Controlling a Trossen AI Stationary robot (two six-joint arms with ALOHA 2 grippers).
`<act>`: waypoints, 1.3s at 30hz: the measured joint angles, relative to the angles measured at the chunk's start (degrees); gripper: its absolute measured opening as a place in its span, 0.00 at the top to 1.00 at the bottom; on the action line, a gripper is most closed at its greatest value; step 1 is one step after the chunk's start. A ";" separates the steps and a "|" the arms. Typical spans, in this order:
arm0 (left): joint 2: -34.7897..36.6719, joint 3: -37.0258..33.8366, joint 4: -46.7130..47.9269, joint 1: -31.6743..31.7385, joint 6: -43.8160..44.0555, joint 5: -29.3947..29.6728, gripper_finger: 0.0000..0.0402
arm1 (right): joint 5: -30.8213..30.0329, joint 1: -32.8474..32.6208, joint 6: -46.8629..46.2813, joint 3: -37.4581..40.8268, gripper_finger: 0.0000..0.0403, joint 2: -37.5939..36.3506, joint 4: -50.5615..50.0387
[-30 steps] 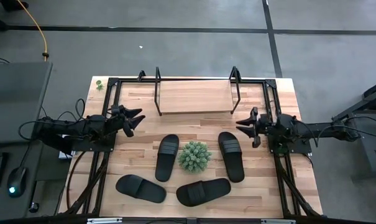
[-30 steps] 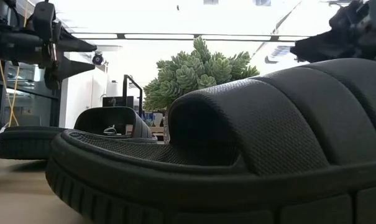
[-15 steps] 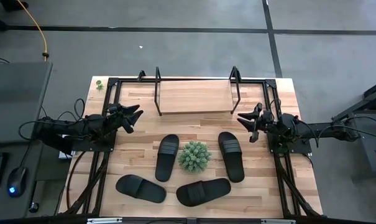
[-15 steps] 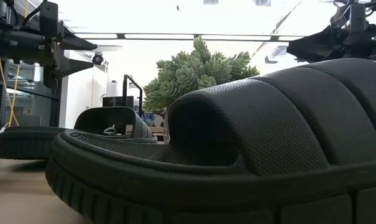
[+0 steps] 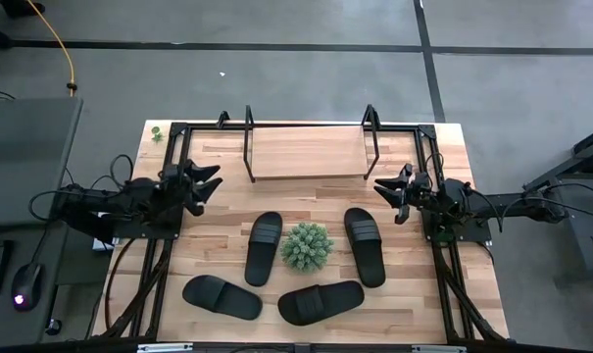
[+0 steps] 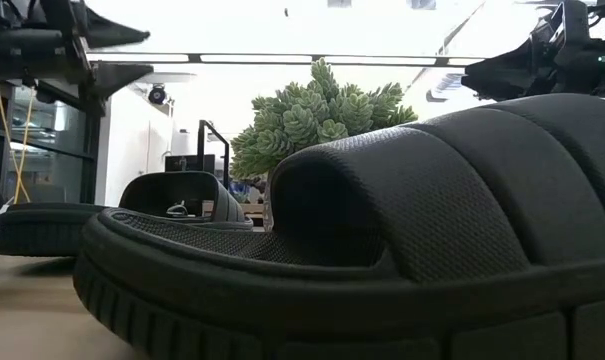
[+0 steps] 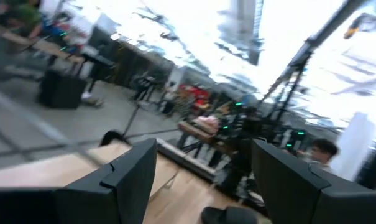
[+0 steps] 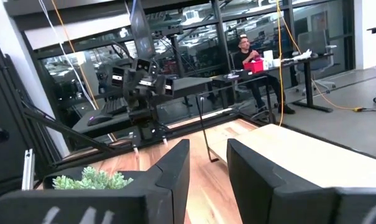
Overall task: Pick and place slides into the shelf
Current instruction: Put the right black slide on the shelf
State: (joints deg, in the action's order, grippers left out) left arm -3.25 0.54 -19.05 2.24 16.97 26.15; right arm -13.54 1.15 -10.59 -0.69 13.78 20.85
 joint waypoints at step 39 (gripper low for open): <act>-15.55 7.39 -16.36 -0.04 10.35 -25.61 0.39 | 10.13 -8.32 2.16 -6.76 0.75 4.92 11.32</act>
State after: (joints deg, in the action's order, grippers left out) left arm -18.80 7.92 -35.41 2.20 27.32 0.55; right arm -3.41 -7.18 -8.43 -7.44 18.70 32.17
